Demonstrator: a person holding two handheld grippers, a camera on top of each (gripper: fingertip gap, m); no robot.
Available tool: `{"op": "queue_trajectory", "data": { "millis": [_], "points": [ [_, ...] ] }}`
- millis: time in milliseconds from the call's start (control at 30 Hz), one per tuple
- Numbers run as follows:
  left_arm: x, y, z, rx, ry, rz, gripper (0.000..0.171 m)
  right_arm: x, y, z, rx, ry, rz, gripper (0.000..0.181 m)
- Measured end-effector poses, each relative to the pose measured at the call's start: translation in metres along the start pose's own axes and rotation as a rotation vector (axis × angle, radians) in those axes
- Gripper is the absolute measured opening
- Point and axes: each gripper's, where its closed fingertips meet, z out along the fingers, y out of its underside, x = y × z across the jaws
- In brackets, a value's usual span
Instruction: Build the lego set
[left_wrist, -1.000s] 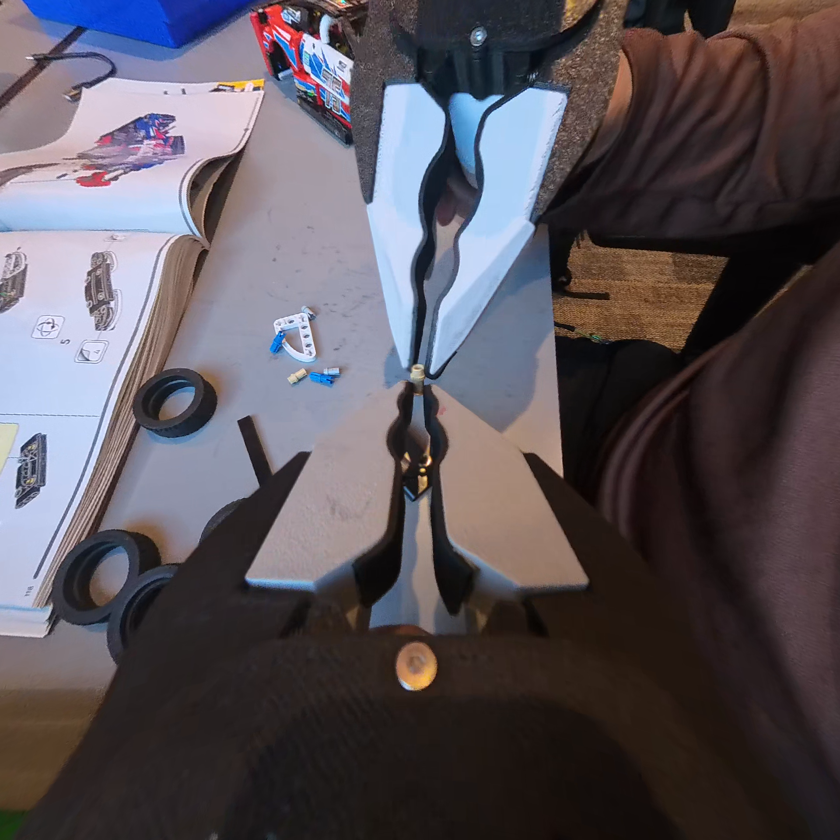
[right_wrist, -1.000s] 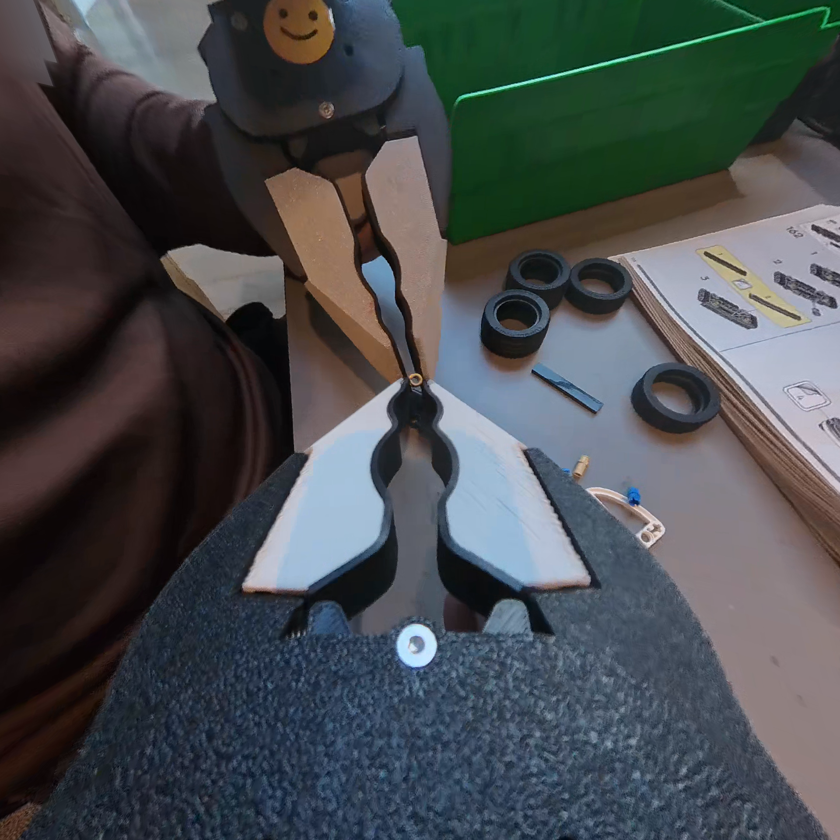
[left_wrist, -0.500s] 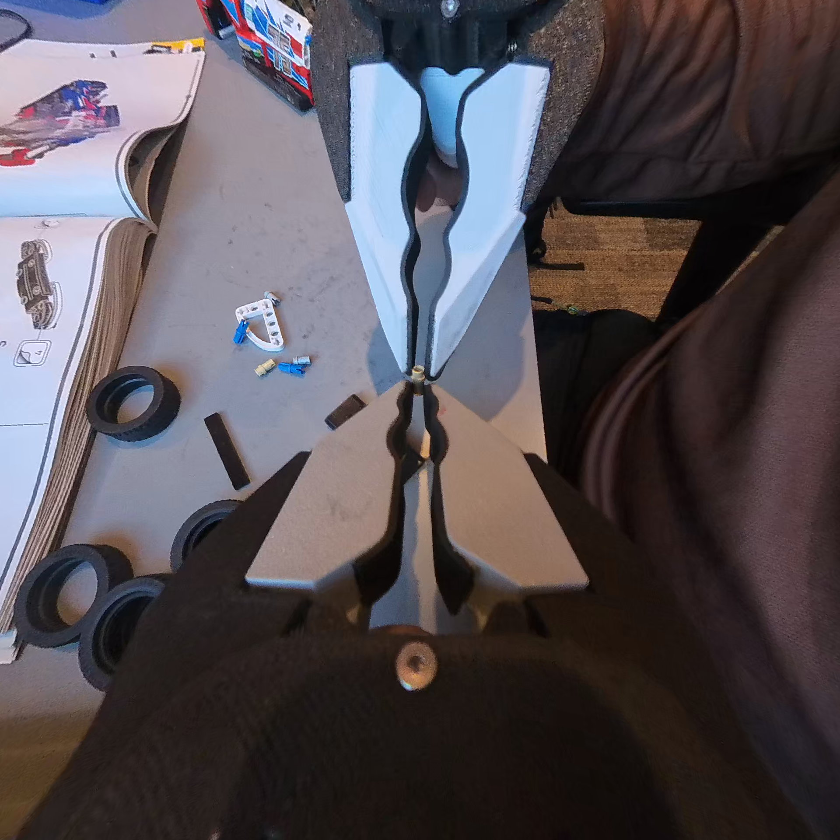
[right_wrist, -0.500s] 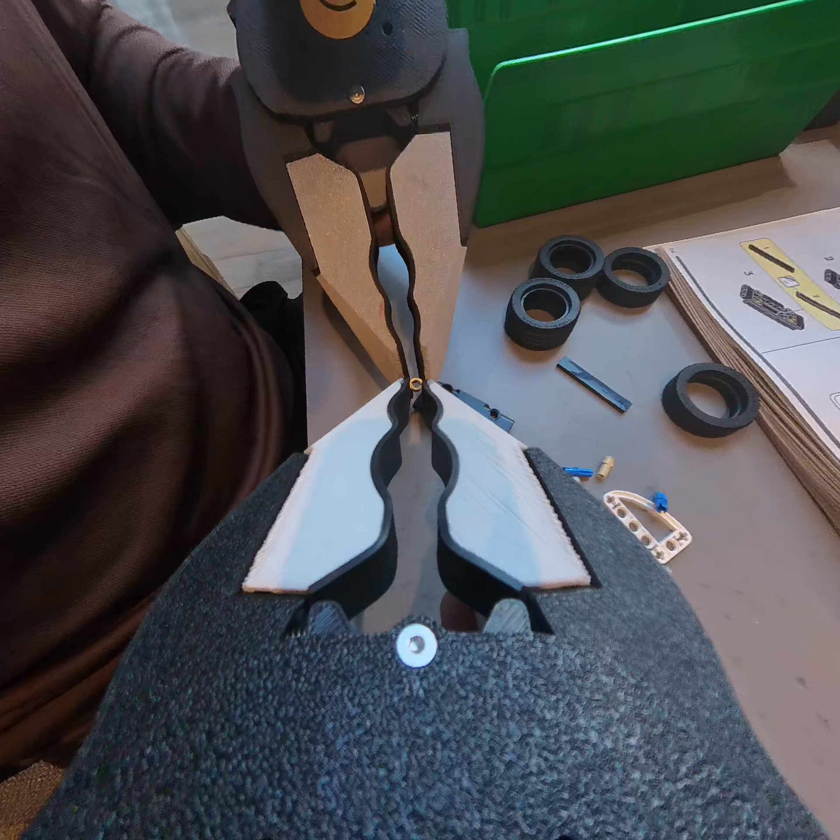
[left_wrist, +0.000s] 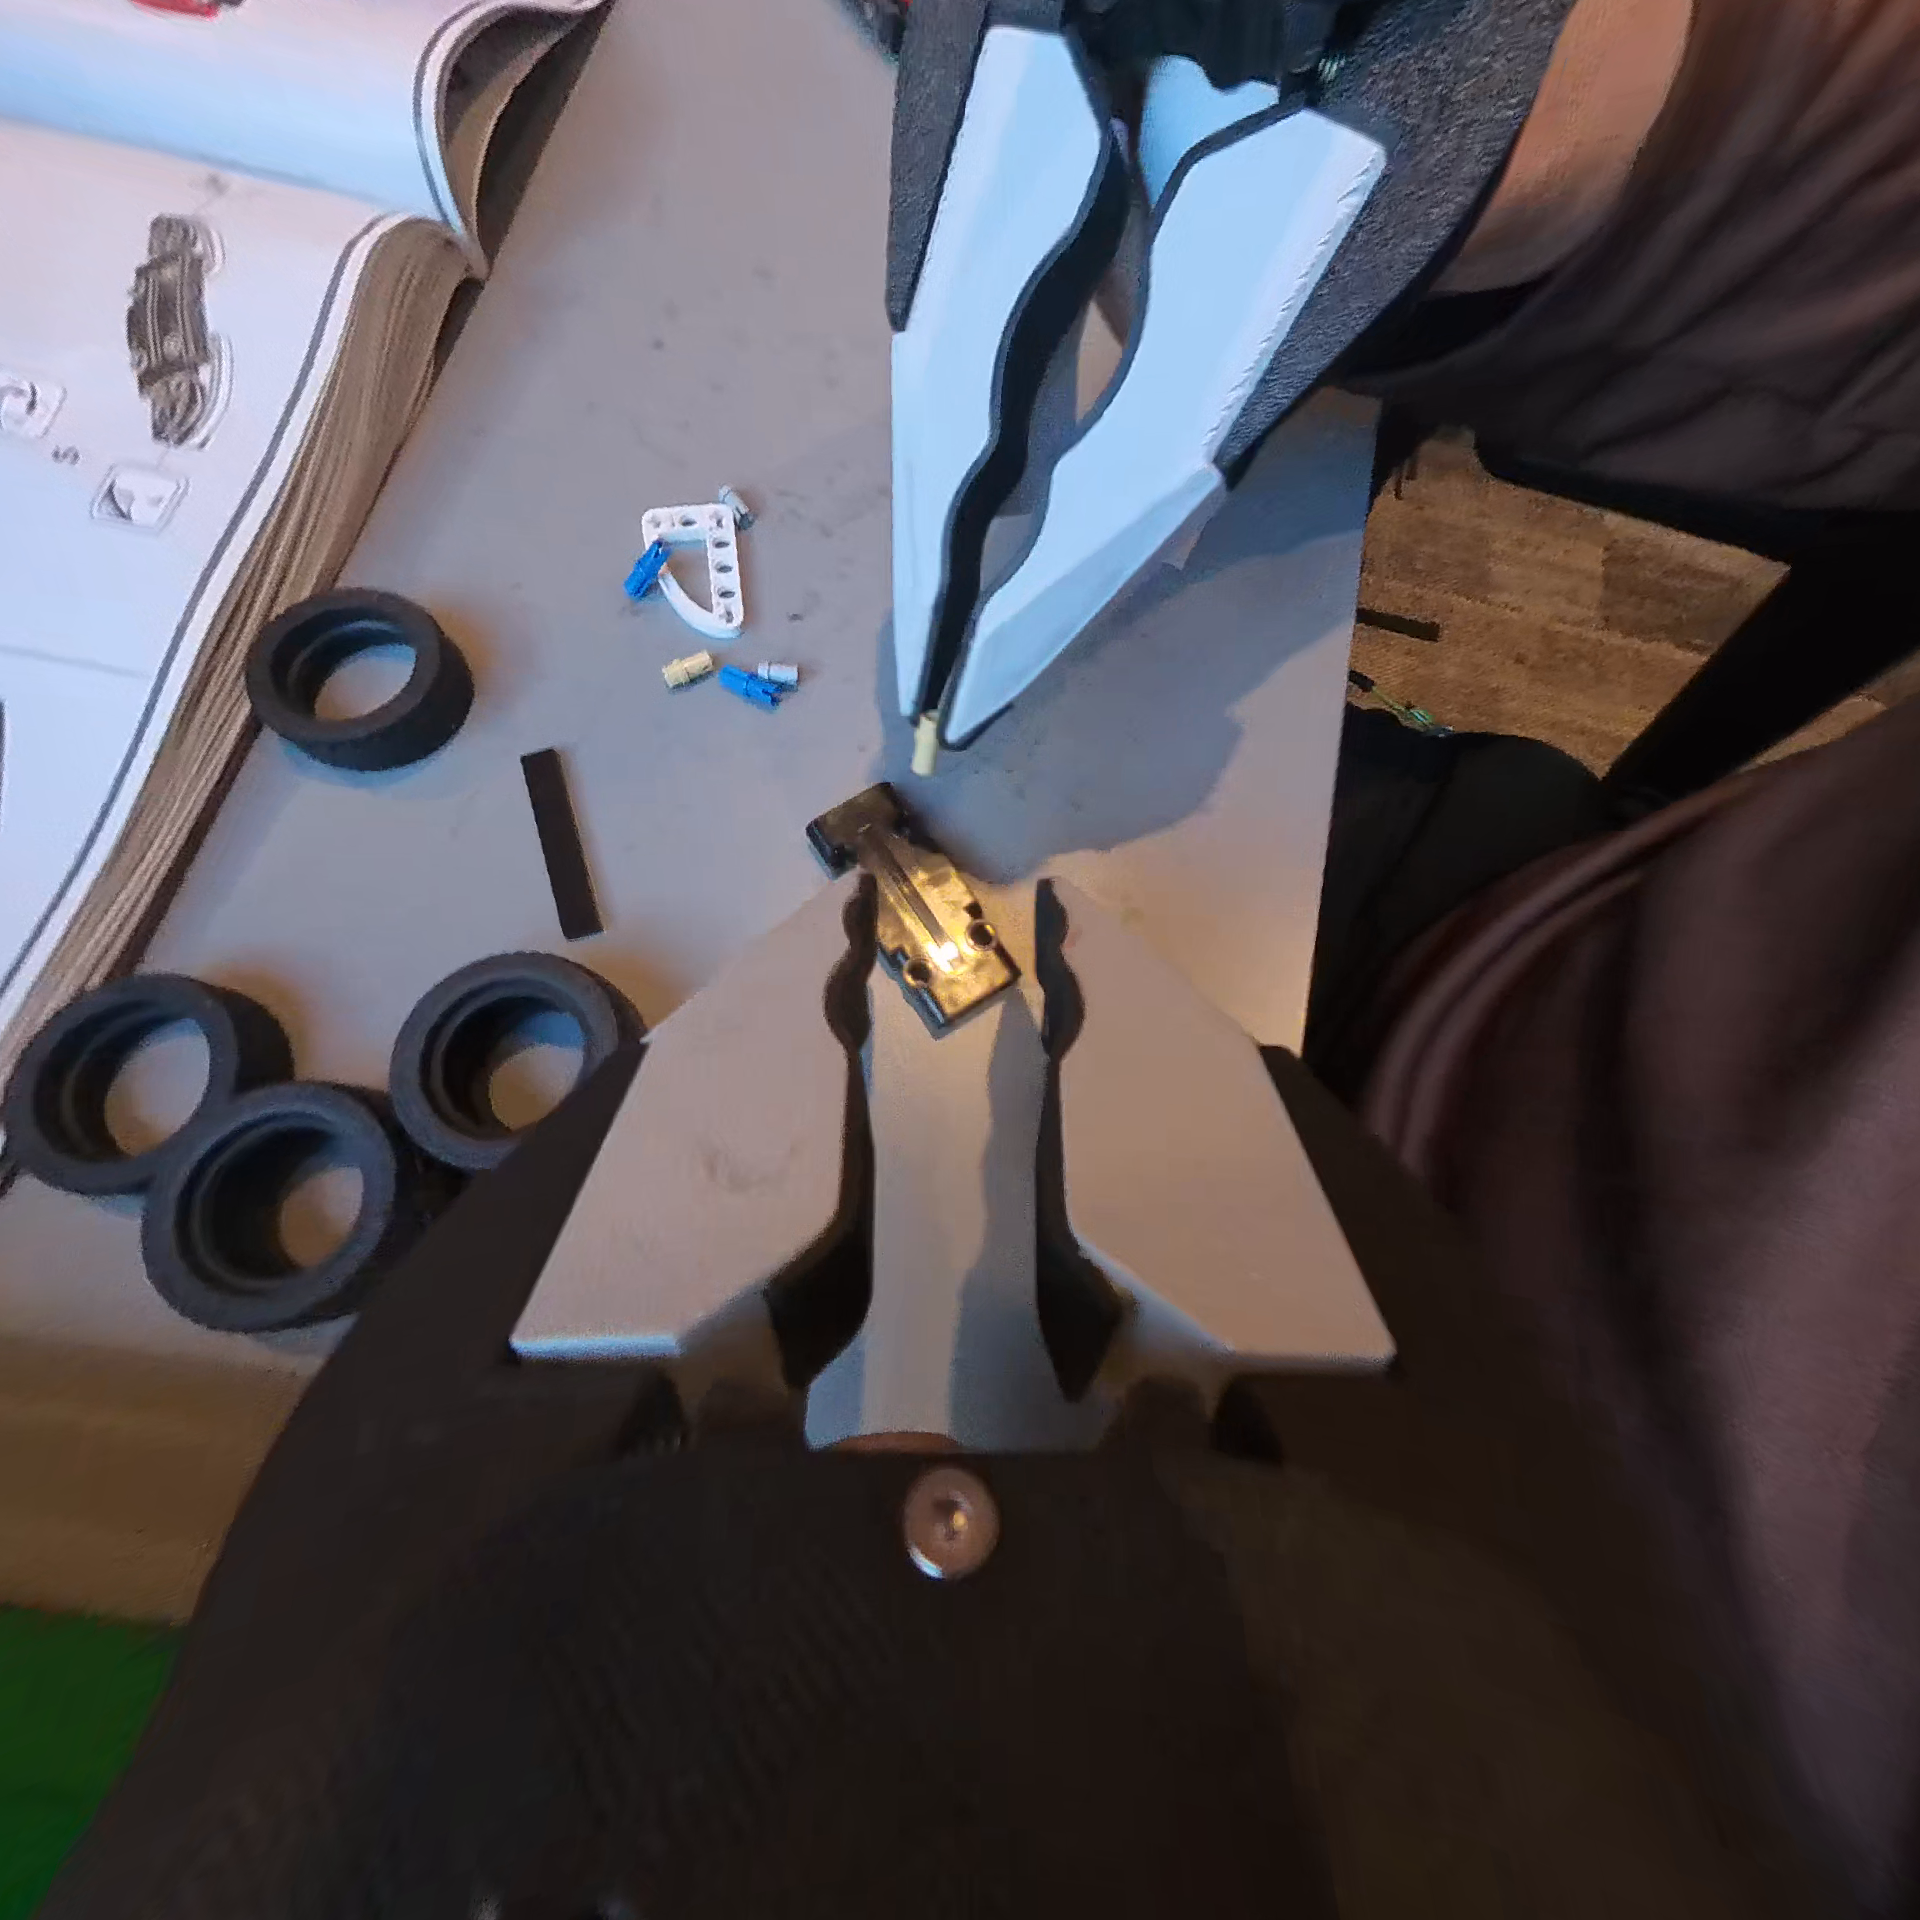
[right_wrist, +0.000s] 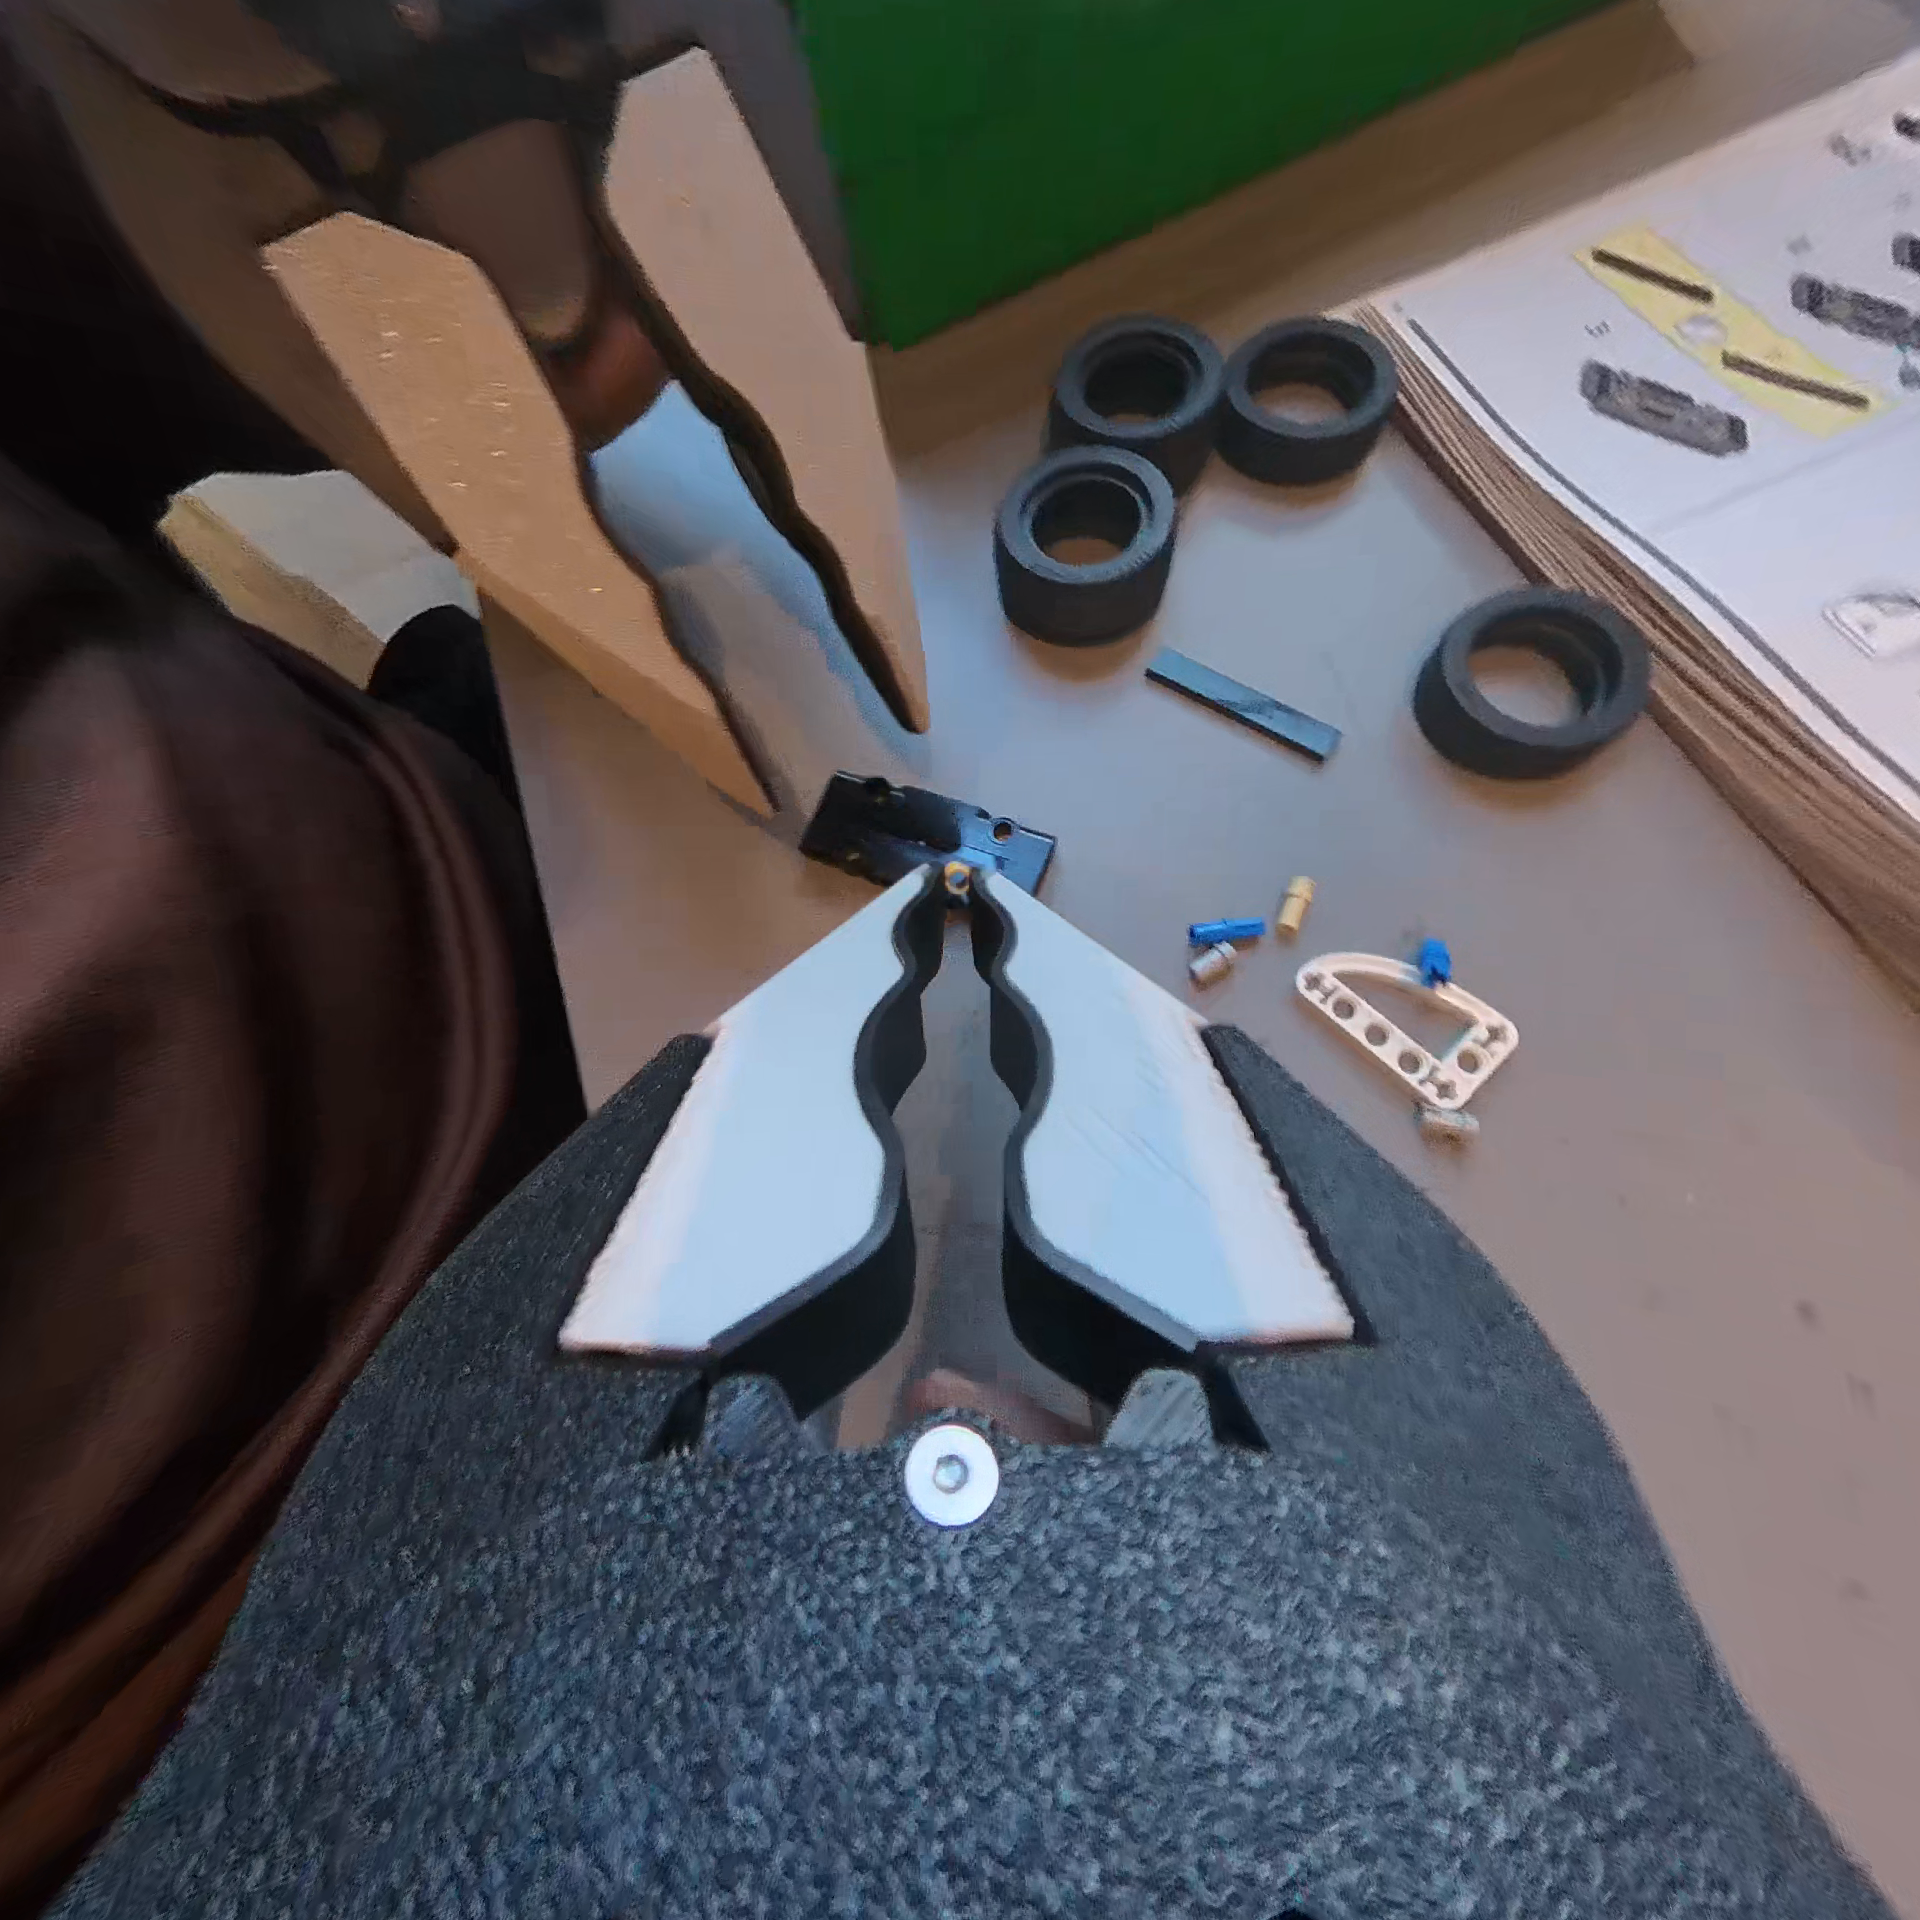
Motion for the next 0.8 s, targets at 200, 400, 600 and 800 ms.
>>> {"op": "queue_trajectory", "data": {
  "millis": [200, 400, 600, 800],
  "points": [
    [-0.004, 0.010, 0.011, -0.034, -0.097, -0.028, 0.028, 0.010, 0.004, 0.000, -0.004, 0.050, 0.026, 0.004],
    [-0.007, 0.019, 0.018, -0.060, -0.142, -0.018, 0.026, 0.013, 0.012, 0.002, -0.032, 0.078, 0.011, 0.004],
    [-0.012, 0.025, 0.019, -0.082, -0.171, -0.008, 0.027, 0.015, 0.015, 0.008, -0.059, 0.103, -0.017, 0.004],
    [-0.016, 0.027, 0.016, -0.071, -0.165, -0.021, 0.028, 0.024, 0.016, 0.005, -0.084, 0.159, -0.025, 0.004]
  ]
}}
